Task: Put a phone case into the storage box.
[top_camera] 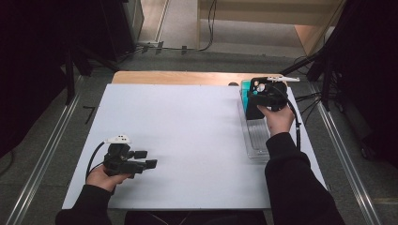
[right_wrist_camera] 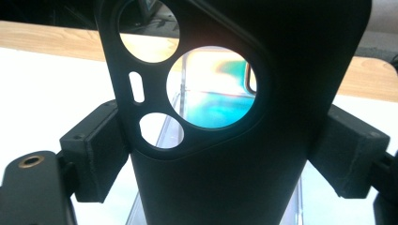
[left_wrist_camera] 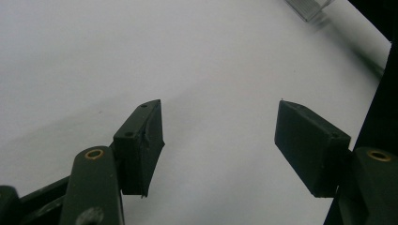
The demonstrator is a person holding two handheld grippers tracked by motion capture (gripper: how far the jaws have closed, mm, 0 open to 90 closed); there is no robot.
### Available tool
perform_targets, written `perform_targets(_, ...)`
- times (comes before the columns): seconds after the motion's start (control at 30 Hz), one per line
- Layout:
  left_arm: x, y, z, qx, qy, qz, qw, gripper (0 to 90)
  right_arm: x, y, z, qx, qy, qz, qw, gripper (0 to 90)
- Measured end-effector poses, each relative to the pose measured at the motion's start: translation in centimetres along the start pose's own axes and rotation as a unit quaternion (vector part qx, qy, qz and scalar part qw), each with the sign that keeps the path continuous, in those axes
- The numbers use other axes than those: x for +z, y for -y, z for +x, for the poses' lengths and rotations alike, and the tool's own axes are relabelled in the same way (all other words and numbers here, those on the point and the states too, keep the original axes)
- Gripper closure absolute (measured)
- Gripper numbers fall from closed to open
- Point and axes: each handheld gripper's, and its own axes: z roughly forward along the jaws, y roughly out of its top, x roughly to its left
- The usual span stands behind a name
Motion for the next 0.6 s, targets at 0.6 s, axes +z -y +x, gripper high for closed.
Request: perform_targets(0.6, 0.1, -0.1, 0.0, 0.001, -0.001, -0.003, 1.0, 33.4, 3.7, 0.1, -0.3, 0.01, 0.018, 0.017, 0.9996, 11.9)
